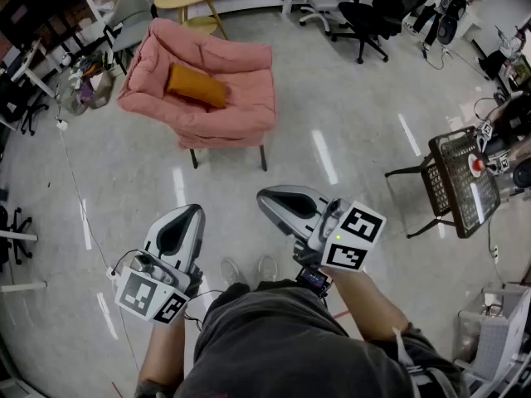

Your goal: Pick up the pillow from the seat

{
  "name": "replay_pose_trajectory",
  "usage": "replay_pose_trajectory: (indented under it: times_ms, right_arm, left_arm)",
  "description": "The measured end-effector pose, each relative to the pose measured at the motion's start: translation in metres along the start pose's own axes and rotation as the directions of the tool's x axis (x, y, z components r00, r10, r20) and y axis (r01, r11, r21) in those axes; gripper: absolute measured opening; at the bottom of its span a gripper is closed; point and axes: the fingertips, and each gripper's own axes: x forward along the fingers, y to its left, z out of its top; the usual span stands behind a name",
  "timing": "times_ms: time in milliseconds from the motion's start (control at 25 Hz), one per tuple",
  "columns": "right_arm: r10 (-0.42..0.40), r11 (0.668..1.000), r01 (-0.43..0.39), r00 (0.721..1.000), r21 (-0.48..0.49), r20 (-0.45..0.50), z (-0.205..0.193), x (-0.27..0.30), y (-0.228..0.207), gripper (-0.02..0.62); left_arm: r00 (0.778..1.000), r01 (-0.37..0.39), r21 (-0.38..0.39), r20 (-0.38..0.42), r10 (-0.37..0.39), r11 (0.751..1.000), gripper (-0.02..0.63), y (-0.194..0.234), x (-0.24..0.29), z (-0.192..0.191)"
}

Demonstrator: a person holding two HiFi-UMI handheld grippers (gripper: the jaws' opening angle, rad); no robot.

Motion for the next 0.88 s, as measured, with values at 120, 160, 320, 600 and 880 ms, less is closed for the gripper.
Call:
replay_pose_trajectory:
  times_ms: [120, 160, 320, 600, 880]
  right_arm:
    - [0.003, 1.000, -0.003, 1.000, 0.002, -0.006, -0.002, 0.000, -0.001, 0.015]
    - [0.002, 1.000, -0.001, 1.000, 0.006, -0.006, -0.002, 0.000, 0.000, 0.015]
    - [-0.030, 0.999, 0.029, 0.999, 0.040, 0.019, -0.002, -0.004, -0.002, 0.015]
    - [-0.043, 0.997, 0.044, 0.999, 0.059, -0.010, -0.016, -0.007, -0.011, 0.017]
    - [-0.056, 0.998, 0.057, 0.998, 0.040, -0.020, -0.021, -0.008, -0.019, 0.017]
  left_arm:
    - [1.000, 0.001, -0.002, -0.002, -0.001, 1.000, 0.011, 0.000, 0.001, -0.002]
    - [1.000, 0.003, -0.006, -0.005, -0.003, 1.000, 0.011, -0.001, 0.001, -0.003]
    - [1.000, 0.007, -0.015, -0.009, -0.007, 1.000, 0.011, -0.001, -0.002, -0.005]
    - [1.000, -0.014, -0.003, 0.014, 0.014, 1.000, 0.011, 0.010, -0.005, -0.009]
    - [0.997, -0.074, -0.008, 0.031, 0.074, 0.997, 0.011, 0.041, -0.015, -0.015]
